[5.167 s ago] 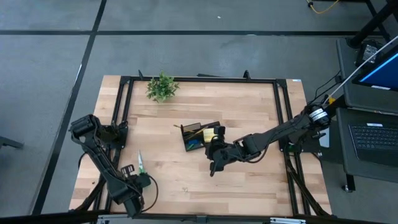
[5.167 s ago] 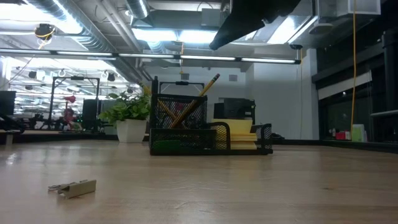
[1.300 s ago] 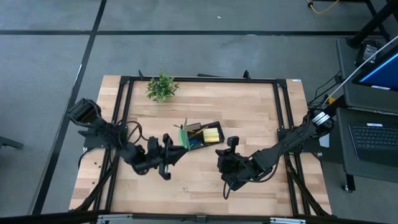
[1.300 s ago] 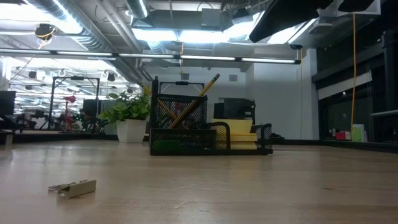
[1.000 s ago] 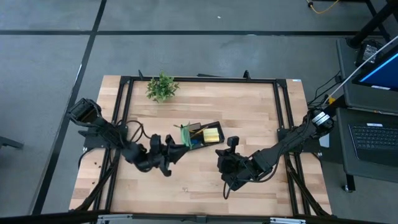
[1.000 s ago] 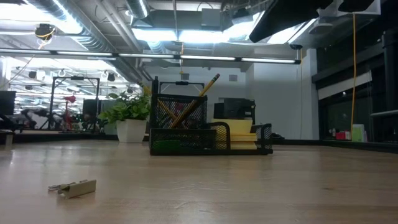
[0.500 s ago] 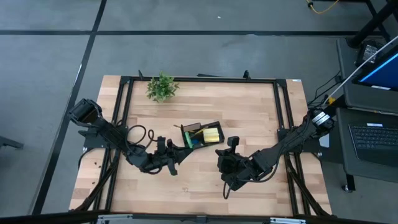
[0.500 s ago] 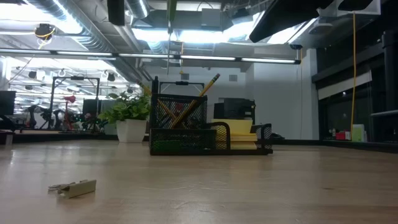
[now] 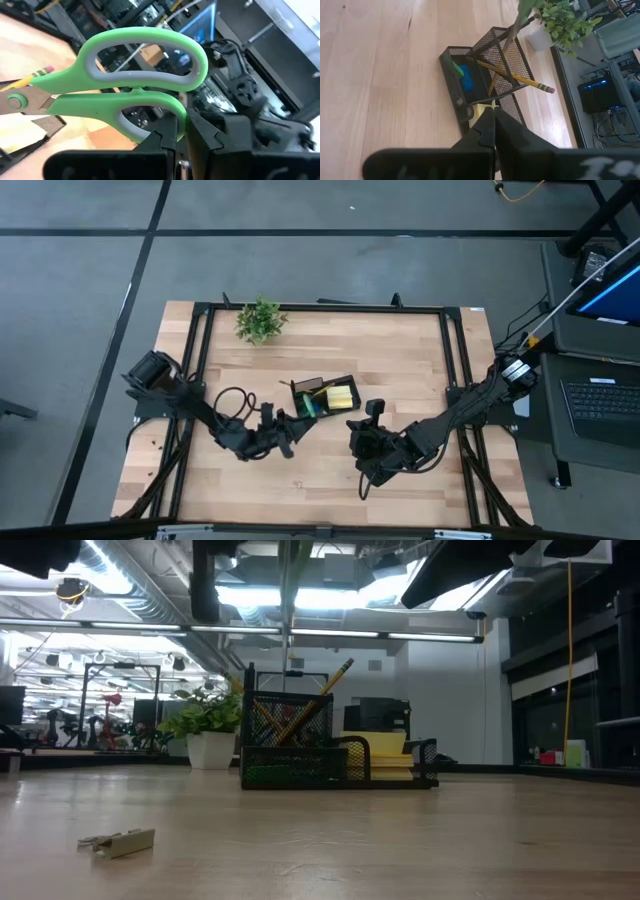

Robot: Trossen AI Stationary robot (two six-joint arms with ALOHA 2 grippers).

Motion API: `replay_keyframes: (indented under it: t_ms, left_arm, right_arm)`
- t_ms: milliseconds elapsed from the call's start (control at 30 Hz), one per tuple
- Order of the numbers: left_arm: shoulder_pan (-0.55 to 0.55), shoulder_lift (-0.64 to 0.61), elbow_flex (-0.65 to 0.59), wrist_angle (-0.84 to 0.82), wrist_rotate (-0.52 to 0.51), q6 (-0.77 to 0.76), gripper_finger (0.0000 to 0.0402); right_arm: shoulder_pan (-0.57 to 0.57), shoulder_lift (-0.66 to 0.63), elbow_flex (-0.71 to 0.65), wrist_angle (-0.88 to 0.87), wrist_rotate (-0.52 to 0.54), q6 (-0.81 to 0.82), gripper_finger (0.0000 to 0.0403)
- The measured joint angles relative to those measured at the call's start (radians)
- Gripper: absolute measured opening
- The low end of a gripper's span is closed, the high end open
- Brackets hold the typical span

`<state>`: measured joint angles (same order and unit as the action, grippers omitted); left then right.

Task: Pick and place office supplies into organizer
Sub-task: Put the green scissors into the black desk organizer

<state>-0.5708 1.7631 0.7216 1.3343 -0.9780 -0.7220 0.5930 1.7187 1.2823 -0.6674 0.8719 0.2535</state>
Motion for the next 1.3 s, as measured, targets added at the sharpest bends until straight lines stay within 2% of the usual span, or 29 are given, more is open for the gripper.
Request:
replay_keyframes:
  t_ms: [233, 667, 833, 1000, 1300]
  left_arm:
    - [0.04, 0.048, 0.0, 0.003, -0.073, -0.116, 0.0014]
    - [0.082, 0.054, 0.0, 0.006, -0.085, -0.19, 0.002]
    - [0.082, 0.054, 0.0, 0.005, -0.223, -0.237, 0.002]
    - [0.085, 0.054, 0.0, 0.004, -0.237, -0.263, 0.0022]
    - [0.098, 0.054, 0.0, 0.004, -0.243, -0.264, 0.0064]
  right_arm:
    - [0.0, 0.0, 0.0, 0.0, 0.0, 0.0, 0.0004]
    - [0.0, 0.0, 0.0, 0.0, 0.0, 0.0, 0.0004]
    - [0.0, 0.0, 0.0, 0.0, 0.0, 0.0, 0.0004]
    - [0.0, 0.0, 0.0, 0.0, 0.0, 0.0, 0.0004]
    - [0.0, 0.0, 0.0, 0.001, 0.0, 0.0, 0.0004]
